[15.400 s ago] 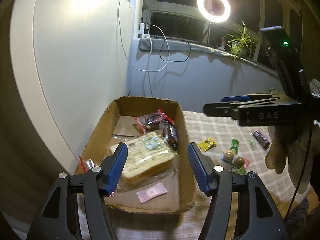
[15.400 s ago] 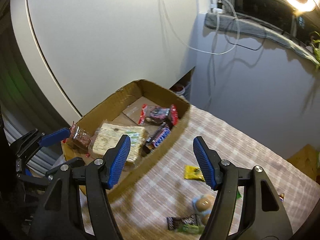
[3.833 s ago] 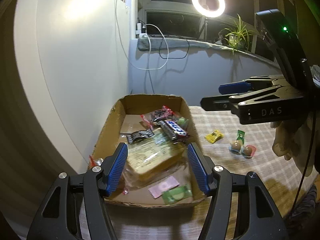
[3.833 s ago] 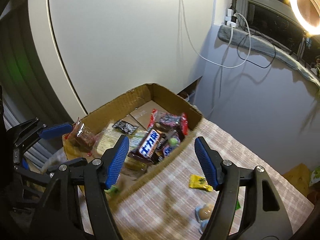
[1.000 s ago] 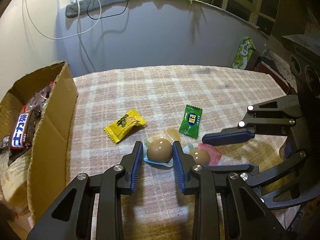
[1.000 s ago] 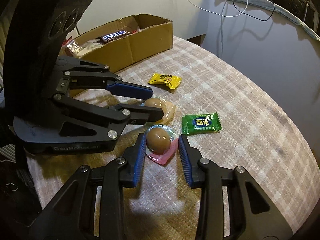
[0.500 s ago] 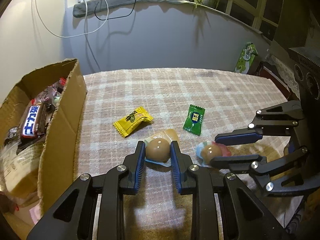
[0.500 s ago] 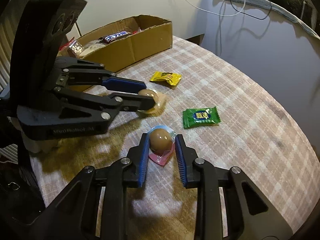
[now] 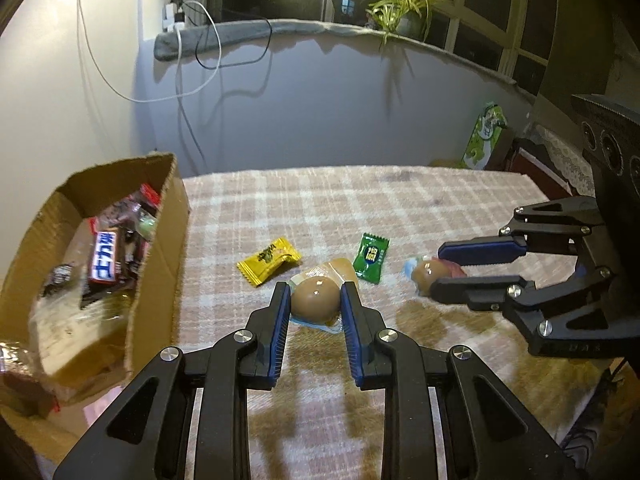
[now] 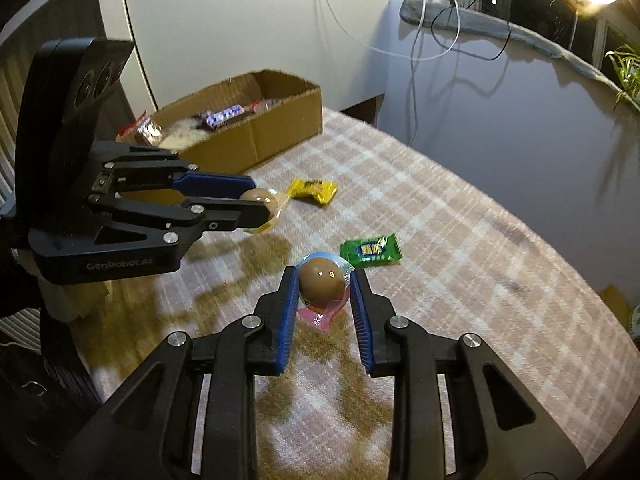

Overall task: Organize snacks
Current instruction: 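Grasp one chocolate egg with each gripper, then carry both chocolate eggs toward the box and lower them inside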

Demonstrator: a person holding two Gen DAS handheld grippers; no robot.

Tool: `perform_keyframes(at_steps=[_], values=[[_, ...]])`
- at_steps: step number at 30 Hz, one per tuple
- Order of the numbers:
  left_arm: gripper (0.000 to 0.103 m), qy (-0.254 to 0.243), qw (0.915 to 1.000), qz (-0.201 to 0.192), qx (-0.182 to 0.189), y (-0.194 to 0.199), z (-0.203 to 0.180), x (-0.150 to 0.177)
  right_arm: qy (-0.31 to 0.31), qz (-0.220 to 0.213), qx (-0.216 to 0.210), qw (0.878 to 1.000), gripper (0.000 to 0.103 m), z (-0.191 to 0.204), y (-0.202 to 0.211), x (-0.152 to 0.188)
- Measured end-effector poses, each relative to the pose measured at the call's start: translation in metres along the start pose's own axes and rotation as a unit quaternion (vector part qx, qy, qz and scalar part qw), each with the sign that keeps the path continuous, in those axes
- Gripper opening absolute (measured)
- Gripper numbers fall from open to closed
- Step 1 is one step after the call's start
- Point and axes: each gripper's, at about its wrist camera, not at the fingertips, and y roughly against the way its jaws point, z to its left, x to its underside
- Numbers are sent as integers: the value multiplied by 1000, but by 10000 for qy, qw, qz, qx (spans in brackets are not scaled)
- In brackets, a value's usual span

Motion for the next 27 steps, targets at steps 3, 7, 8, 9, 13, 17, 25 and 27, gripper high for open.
perform_keyframes(at_steps=[3, 7, 8, 9, 13, 17, 25, 27], values=[[24, 11, 10000, -93, -31, 10, 3, 0, 9, -86, 65, 9999, 27, 4, 9, -7], [24, 29, 9997, -221, -58, 24, 7, -1, 63, -178, 128, 9997, 27, 10, 17, -16], [24, 26, 9997, -245, -67, 27, 7, -1, 78, -208, 142, 9997, 27, 13, 20, -19], [24, 26, 9996, -284, -83, 31, 8, 0, 83, -228, 150, 9996, 27, 14, 22, -20], [24, 42, 9992, -388, -121, 42, 12, 0, 144, -299, 184, 9993, 27, 23, 26, -30], [24, 98, 9987, -470, -166, 52, 19, 2, 203, -362, 204, 9989, 27, 32, 28, -40], [24, 255, 9974, -611, -294, 69, 43, 6, 356, -480, 200, 9980, 27, 49, 22, -68], [24, 298, 9970, -636, -340, 72, 49, 7, 398, -501, 195, 9978, 27, 55, 18, -77]])
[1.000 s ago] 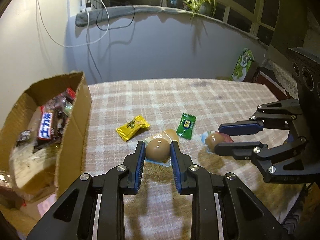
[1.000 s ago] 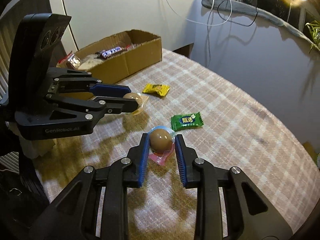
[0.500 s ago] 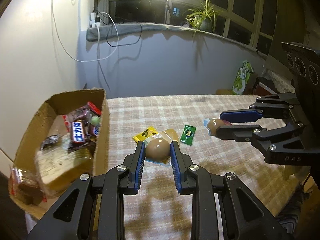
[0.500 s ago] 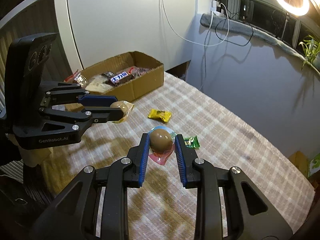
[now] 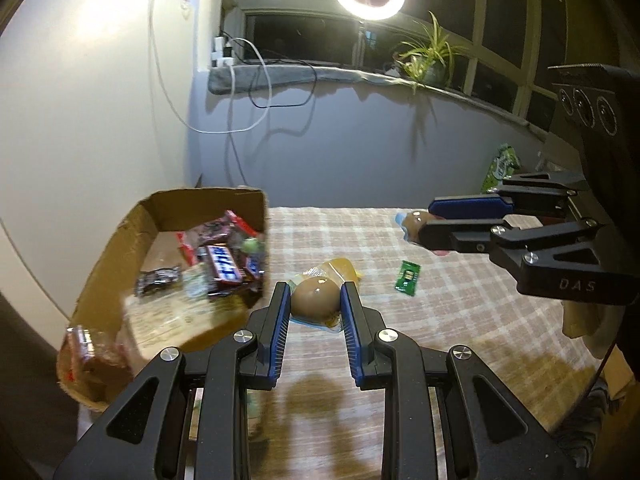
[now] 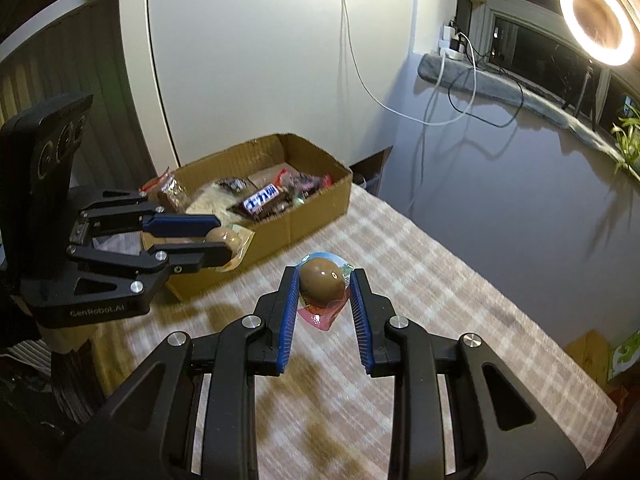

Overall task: Organize snacks
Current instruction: 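Carry both chocolate eggs toward the box and lower them inside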

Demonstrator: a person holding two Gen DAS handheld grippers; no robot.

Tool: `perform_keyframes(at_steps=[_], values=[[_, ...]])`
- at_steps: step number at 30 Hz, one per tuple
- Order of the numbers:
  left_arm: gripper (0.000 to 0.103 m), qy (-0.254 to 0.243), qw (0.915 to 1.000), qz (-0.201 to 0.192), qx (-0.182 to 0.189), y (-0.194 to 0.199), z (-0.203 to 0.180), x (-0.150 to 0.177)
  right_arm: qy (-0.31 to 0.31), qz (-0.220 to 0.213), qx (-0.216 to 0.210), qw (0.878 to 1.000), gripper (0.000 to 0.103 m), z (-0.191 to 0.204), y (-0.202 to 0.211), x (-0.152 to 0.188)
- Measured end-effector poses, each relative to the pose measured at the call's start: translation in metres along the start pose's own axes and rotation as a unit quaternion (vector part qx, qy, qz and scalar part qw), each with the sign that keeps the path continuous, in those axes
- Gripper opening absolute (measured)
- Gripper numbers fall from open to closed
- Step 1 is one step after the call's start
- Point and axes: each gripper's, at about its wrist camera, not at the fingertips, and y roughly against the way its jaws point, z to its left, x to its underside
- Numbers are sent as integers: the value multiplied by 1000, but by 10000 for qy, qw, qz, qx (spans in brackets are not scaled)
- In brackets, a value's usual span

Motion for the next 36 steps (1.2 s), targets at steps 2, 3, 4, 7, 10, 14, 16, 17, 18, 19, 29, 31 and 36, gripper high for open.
perform_keyframes(at_steps=[2, 3, 4, 7, 10, 14, 16, 17, 18, 19, 29, 31, 36], values=[[24, 42, 10000, -26, -51, 3, 7, 0, 42, -15, -19, 10000, 27, 5, -5, -9], [24, 66, 9999, -42, -88, 4, 12, 0, 63, -23, -21, 10000, 27, 7, -8, -12], [24, 88, 9999, -53, -124, 6, 16, 0, 82, -33, -24, 10000, 27, 10, -11, -15], [24, 180, 9995, -76, -240, 9, 31, 2, 125, -36, -70, 9999, 27, 17, -23, -30], [24, 272, 9990, -78, -351, 11, 46, 4, 161, -22, -113, 9998, 27, 22, -35, -42], [24, 352, 9981, -76, -493, 13, 61, 5, 204, 26, -198, 9996, 27, 31, -51, -54], [24, 392, 9977, -75, -555, 13, 68, 6, 198, 43, -233, 9995, 27, 35, -60, -60], [24, 413, 9974, -76, -583, 13, 72, 7, 200, 54, -248, 9995, 27, 37, -65, -62], [24, 442, 9971, -71, -609, 13, 76, 7, 199, 65, -267, 9994, 27, 39, -69, -65], [24, 456, 9970, -68, -628, 12, 78, 8, 190, 75, -284, 9994, 27, 41, -74, -67], [24, 607, 9949, -44, -800, 3, 102, 6, 137, 198, -437, 9988, 27, 49, -116, -87], [24, 631, 9947, -31, -813, 1, 105, 7, 136, 238, -447, 9986, 27, 51, -122, -87], [25, 657, 9942, -28, -847, -1, 109, 7, 122, 318, -447, 9984, 28, 51, -134, -89]])
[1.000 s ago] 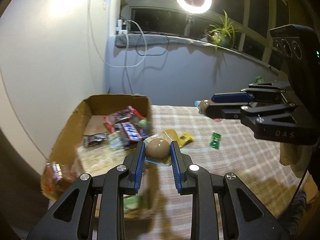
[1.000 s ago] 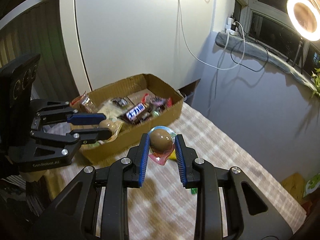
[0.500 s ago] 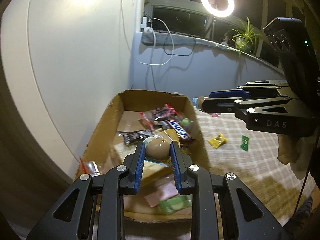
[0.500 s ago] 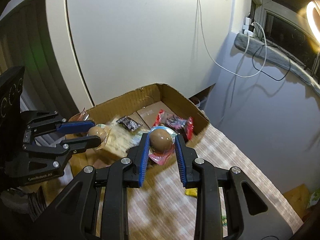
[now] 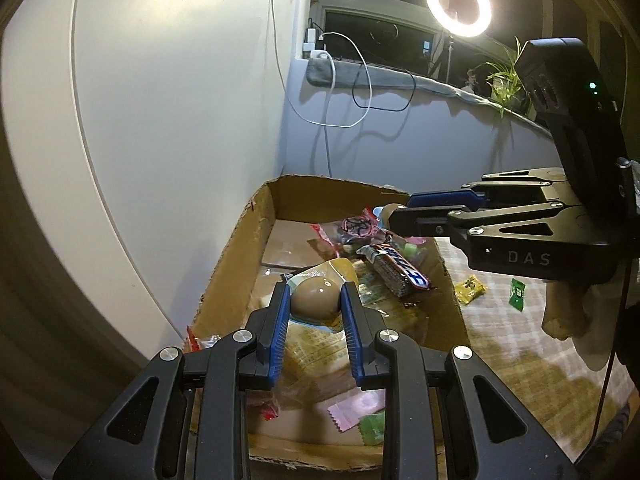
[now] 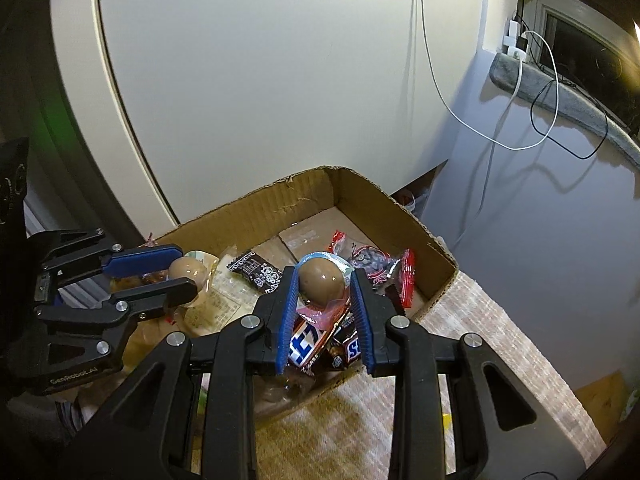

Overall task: Organize snacks
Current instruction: 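Carry both chocolate eggs toward the box and lower them inside, then open both grippers to release the chocolate eggs into the box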

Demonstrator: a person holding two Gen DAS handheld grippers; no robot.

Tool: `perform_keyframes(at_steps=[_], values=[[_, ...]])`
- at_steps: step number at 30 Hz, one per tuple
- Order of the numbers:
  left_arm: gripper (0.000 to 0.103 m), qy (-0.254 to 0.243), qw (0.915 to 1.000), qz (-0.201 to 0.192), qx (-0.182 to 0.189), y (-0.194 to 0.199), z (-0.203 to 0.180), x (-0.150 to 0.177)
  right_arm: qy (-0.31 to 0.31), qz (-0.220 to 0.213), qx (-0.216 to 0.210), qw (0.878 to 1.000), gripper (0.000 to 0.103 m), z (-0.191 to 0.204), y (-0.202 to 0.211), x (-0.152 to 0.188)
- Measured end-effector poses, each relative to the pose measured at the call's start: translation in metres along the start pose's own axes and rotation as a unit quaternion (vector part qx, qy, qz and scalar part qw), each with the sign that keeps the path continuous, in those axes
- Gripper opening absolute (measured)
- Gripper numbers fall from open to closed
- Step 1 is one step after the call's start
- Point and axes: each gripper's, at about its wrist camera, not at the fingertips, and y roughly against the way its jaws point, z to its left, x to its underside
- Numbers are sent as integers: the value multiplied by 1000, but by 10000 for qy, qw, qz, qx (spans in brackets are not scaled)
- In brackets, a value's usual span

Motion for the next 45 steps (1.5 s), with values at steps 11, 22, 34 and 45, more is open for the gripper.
perform_keyframes(at_steps=[11, 22, 34, 45], values=[[36, -4, 10000, -25, -82, 2, 1, -1, -28, -26, 43, 10000, 37, 1, -3, -2], [68, -176, 9997, -106, -157, 4, -6, 1, -28, -218, 229, 9995, 84, 2, 9, -2], [69, -194, 9996, -133, -148, 10, -12, 0, -34, -223, 298, 9993, 84, 2, 27, 2], [69, -207, 9996, -198, 18, 22, -27, 0, -148, -331, 482, 9982, 84, -12, 73, 24]])
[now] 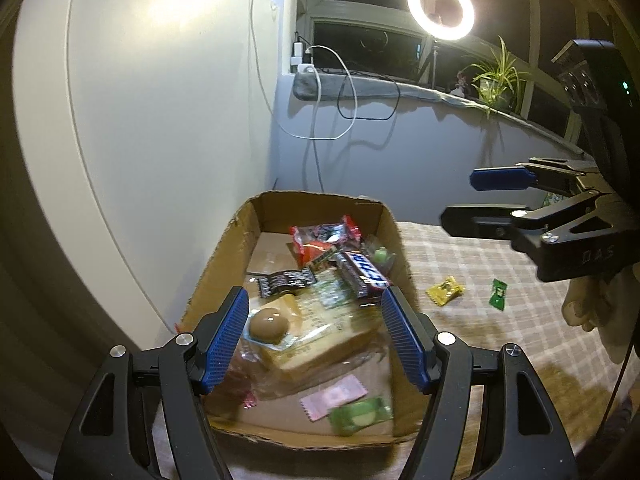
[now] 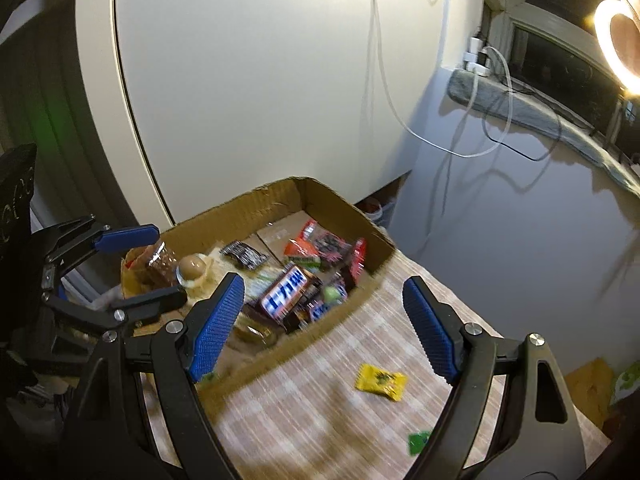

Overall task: Organize snacks
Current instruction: 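Open both grippers to release the chocolate eggs into the box, then withdraw both grippers from the box toward the yellow and green candies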

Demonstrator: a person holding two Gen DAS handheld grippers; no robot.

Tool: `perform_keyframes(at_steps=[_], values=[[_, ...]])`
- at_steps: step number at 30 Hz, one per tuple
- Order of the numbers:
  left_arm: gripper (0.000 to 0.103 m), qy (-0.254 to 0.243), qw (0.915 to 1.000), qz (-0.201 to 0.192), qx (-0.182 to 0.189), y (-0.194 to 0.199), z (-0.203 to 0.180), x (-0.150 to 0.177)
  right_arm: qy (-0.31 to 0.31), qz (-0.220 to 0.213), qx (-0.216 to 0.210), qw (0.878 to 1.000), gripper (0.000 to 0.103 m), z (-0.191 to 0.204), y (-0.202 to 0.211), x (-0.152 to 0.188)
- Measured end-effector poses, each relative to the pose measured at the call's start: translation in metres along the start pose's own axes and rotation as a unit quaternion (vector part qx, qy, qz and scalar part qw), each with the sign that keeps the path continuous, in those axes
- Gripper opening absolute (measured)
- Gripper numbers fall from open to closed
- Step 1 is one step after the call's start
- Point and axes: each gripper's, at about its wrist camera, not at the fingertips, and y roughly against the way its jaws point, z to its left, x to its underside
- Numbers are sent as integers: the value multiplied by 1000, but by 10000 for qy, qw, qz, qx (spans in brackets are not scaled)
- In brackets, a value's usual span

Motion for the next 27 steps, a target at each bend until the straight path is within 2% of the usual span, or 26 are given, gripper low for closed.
perform_keyframes(at_steps=[11, 18, 21, 25, 27], values=[[69, -237, 9992, 34, 315, 2, -42, -3, -396, 107, 383, 9984, 84, -56, 38, 42], [68, -489, 9969, 132, 601, -7, -83, -6, -546, 319, 401, 9972, 84, -85, 44, 76], [63, -603, 9954, 223, 713, -14, -100, -5, -695, 545, 294, 9957, 84, -93, 40, 93], [52, -653, 9936, 391, 831, -28, -115, -4, -1122, 980, -86, 9888, 83, -101, 26, 118], [50, -660, 9930, 471, 864, -34, -119, -3, -1416, 1163, -321, 9825, 71, -104, 18, 129]])
